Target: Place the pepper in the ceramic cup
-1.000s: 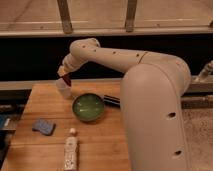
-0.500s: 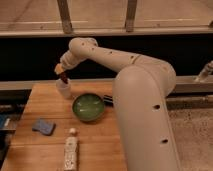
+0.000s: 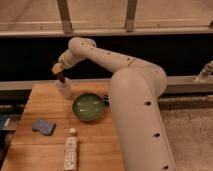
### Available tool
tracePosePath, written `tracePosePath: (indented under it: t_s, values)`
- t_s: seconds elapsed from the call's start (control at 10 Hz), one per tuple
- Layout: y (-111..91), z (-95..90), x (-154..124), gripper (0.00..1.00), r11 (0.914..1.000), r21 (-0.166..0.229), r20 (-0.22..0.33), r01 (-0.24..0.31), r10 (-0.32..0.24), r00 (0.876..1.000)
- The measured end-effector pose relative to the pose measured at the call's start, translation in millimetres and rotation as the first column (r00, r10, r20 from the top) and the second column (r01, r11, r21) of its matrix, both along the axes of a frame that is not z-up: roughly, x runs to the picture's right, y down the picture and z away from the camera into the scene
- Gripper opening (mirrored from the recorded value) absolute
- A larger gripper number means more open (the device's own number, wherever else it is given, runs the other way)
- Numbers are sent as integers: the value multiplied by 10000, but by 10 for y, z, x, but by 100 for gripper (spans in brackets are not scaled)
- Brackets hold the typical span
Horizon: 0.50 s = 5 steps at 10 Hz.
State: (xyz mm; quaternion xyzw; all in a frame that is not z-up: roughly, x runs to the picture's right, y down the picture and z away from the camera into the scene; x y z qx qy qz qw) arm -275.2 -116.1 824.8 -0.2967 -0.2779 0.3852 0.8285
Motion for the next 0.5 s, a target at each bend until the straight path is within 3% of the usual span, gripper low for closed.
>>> tracePosePath:
  t_s: [0.5]
  values:
    - [11,136,-48,23,9995,-244,824,-216,235,9963]
